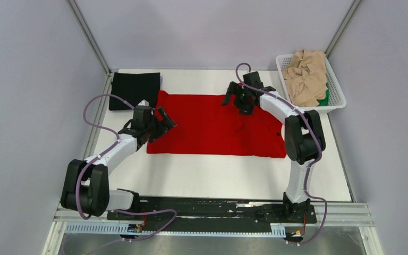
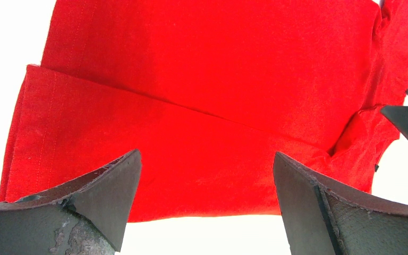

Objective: Fold and stack the t-shirts
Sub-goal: Fold the flattened tshirt in 1/3 of the way

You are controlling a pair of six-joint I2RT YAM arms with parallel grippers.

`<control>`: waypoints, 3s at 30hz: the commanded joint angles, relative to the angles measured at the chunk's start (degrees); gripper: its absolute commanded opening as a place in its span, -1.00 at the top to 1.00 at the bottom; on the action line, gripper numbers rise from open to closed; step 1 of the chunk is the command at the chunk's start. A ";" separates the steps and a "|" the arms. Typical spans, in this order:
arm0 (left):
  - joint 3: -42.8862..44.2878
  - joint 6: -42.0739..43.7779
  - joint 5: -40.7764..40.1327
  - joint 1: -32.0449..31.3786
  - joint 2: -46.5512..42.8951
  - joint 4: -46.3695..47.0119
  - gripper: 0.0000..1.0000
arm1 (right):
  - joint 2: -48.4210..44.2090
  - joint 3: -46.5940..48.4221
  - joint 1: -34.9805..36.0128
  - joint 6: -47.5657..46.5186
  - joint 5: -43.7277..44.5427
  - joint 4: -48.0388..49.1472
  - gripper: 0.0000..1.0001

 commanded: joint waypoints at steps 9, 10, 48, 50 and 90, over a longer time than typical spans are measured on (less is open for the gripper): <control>1.09 1.45 0.40 0.07 0.28 1.07 -1.00 | -9.96 -9.43 0.05 3.63 10.01 -5.91 -1.00; 1.12 1.46 0.55 0.07 0.37 1.06 -1.00 | -10.84 -11.08 0.27 3.74 9.24 -5.88 -1.00; 10.81 7.29 4.85 -4.61 20.19 0.23 -1.00 | -14.04 -22.97 5.69 1.00 23.32 -8.50 -1.00; 9.67 7.43 3.70 -5.33 20.57 -0.38 -1.00 | -13.96 -25.05 5.63 1.34 22.79 -9.34 -1.00; -4.31 -3.07 -17.31 -16.81 -16.97 -22.44 -1.00 | -51.79 -45.18 9.96 4.14 10.27 -10.76 -1.00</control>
